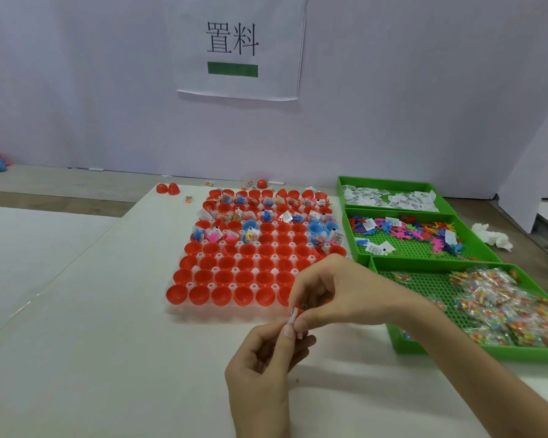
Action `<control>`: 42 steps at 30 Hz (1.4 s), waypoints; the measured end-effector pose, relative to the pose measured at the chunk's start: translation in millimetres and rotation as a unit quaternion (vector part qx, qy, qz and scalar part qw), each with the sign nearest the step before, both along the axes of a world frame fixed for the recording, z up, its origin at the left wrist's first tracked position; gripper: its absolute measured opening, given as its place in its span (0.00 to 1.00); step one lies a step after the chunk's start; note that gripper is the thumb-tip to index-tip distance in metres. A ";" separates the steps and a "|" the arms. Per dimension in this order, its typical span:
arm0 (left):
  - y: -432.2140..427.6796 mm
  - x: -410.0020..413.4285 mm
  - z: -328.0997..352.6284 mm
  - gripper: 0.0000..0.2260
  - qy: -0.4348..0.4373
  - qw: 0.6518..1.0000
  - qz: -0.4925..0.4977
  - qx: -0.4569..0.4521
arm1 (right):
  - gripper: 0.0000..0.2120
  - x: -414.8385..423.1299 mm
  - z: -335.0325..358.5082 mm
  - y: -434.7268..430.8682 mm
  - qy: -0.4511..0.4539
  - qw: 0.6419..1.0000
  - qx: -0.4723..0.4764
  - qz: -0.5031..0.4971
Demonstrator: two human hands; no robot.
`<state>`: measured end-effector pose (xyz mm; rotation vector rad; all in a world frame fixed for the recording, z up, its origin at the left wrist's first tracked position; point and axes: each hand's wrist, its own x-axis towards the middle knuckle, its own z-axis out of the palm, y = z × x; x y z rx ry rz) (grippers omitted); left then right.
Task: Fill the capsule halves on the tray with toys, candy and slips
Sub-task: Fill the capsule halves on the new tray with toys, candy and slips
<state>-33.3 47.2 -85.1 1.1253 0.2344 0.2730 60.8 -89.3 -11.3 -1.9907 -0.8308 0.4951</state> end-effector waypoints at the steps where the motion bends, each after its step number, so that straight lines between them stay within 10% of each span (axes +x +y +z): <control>1: -0.2 -0.8 0.7 0.07 -0.003 1.000 -0.001 -0.004 | 0.06 -0.1 -0.5 0.2 0.004 1.000 0.006 0.002; 27: -0.5 -1.3 4.1 0.08 -0.001 0.999 -0.003 -0.036 | 0.05 10.5 8.8 -7.6 0.053 0.998 -0.015 0.034; 34: 5.2 0.5 2.1 0.10 0.022 0.997 -0.042 -0.066 | 0.05 69.2 38.7 13.7 -0.187 0.960 -0.066 -0.200; 42: 19.7 6.6 1.8 0.10 0.059 0.994 -0.050 -0.072 | 0.05 115.6 4.5 58.8 -0.254 0.921 -0.187 -0.230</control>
